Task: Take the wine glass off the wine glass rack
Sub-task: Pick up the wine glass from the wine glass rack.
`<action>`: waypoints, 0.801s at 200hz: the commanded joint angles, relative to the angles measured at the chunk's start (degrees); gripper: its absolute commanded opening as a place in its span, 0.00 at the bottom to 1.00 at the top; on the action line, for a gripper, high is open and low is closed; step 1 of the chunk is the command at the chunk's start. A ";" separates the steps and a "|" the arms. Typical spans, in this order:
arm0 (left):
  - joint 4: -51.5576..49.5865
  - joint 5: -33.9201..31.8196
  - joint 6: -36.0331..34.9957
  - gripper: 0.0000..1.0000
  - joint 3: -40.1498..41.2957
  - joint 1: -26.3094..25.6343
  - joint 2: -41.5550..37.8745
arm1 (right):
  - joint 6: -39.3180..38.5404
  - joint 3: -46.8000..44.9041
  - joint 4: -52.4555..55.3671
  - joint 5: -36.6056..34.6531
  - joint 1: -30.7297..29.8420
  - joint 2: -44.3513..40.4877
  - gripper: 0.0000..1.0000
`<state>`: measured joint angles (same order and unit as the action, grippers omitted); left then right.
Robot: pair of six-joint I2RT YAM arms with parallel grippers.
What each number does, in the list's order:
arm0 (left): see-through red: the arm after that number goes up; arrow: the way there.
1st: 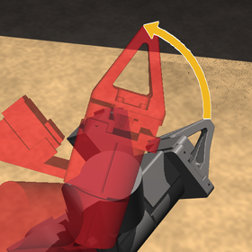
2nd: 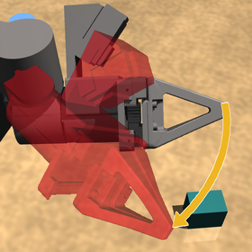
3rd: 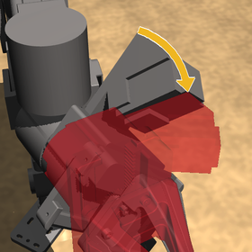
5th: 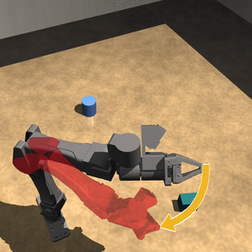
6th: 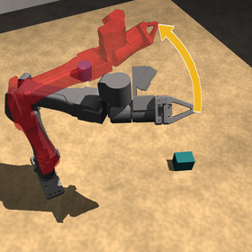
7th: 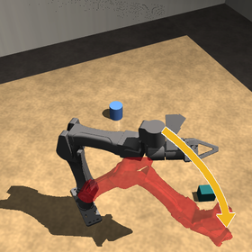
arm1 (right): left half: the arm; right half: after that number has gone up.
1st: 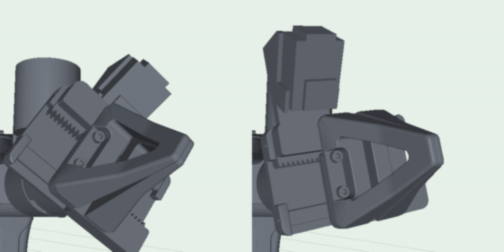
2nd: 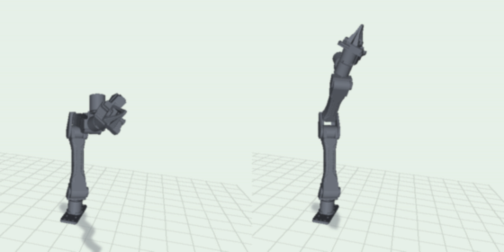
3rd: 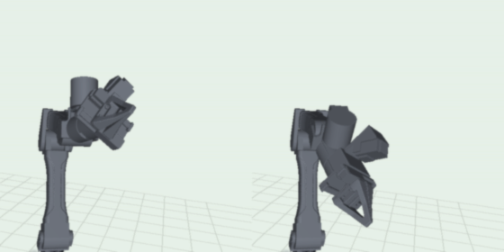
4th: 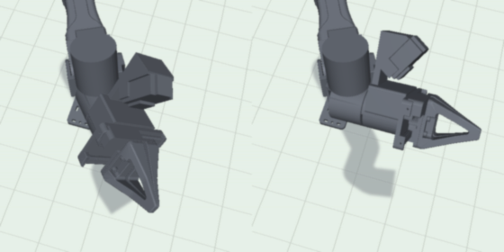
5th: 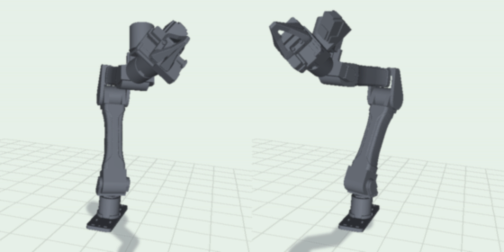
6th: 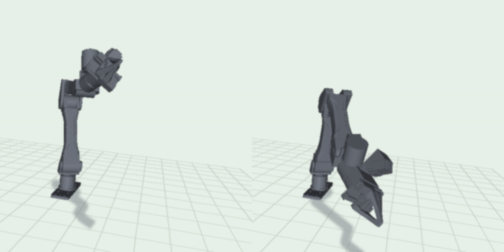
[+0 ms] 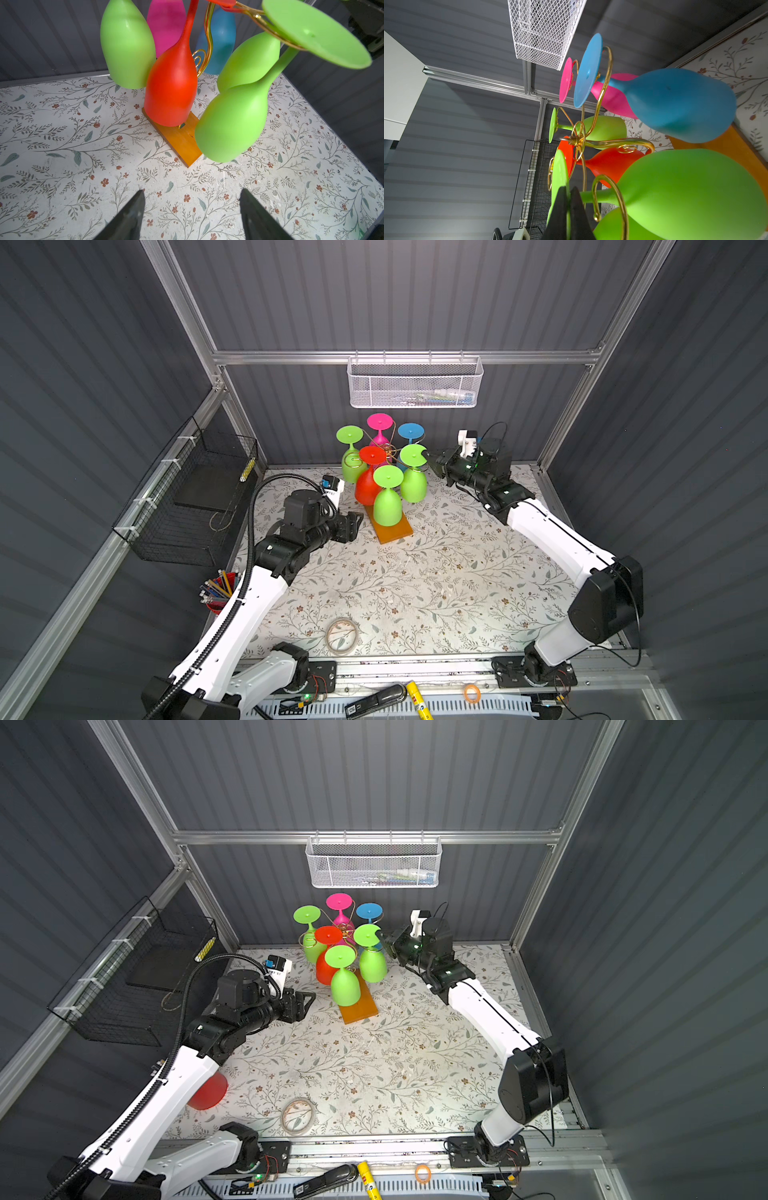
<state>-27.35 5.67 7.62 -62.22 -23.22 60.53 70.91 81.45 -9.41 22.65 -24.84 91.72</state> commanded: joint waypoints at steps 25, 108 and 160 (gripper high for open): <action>-0.11 1.06 -1.18 0.72 0.65 -0.33 0.02 | -0.99 3.86 -1.58 -1.65 0.72 2.21 0.00; -0.07 1.18 -1.29 0.72 0.72 -0.33 -0.14 | -2.18 5.83 -0.43 -2.77 0.42 3.29 0.00; -0.10 1.22 -1.29 0.72 0.91 -0.33 -0.22 | -3.00 2.59 -0.81 -5.56 1.66 0.16 0.00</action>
<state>-27.35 5.80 7.60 -62.13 -23.22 60.53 69.12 85.30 -8.73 19.20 -24.34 94.98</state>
